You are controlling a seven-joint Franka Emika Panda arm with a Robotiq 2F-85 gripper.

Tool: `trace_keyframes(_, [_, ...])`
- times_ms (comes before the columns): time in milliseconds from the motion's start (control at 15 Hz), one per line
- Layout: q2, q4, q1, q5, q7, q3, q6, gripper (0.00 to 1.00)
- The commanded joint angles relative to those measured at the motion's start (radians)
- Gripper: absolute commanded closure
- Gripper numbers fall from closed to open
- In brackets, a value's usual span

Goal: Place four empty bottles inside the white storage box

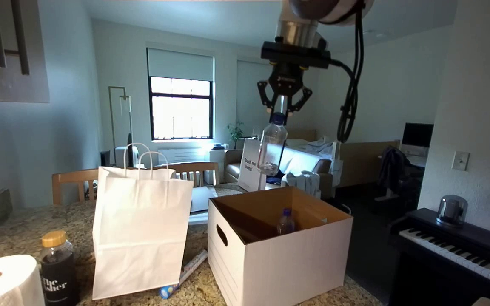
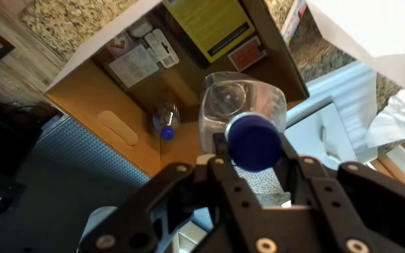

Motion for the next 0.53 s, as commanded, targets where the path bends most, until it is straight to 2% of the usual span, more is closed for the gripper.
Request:
trace_keyframes(0, [0.066,-0.114,-0.108,0.047,-0.106,-0.057,0.249,0.87])
trace_keyframes(200, [0.220,-0.141,-0.149,0.144,-0.229,-0.125,0.428,0.87])
trace_keyframes(467, [0.477,-0.095,-0.144,0.374,-0.433,-0.175,0.543,0.87])
